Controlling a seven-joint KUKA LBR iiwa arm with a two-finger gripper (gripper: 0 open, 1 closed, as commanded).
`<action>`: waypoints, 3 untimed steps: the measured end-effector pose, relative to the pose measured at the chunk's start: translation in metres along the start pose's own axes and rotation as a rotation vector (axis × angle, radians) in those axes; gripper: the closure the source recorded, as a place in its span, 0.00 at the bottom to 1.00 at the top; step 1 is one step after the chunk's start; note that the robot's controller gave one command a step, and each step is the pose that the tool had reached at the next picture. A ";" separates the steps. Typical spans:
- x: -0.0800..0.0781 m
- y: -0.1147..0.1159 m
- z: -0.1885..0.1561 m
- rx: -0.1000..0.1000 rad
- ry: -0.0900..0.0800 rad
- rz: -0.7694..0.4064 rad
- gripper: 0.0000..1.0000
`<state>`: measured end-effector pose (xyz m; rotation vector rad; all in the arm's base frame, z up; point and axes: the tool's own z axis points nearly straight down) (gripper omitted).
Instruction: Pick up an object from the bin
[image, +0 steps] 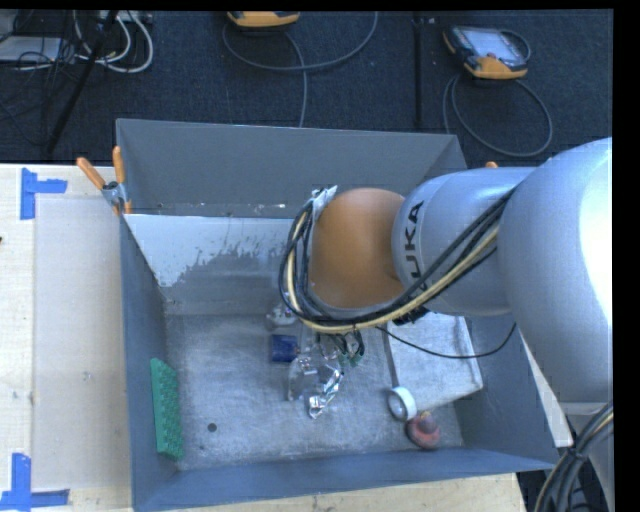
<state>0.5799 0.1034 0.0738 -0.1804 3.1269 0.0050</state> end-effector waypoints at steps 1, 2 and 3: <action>-0.001 0.002 -0.001 0.000 -0.001 0.001 1.00; 0.008 0.008 -0.099 0.002 0.002 0.035 1.00; 0.000 0.018 -0.147 0.002 0.004 0.005 1.00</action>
Offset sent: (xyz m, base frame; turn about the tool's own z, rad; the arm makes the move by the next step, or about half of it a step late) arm 0.0000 0.0000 0.0000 0.0000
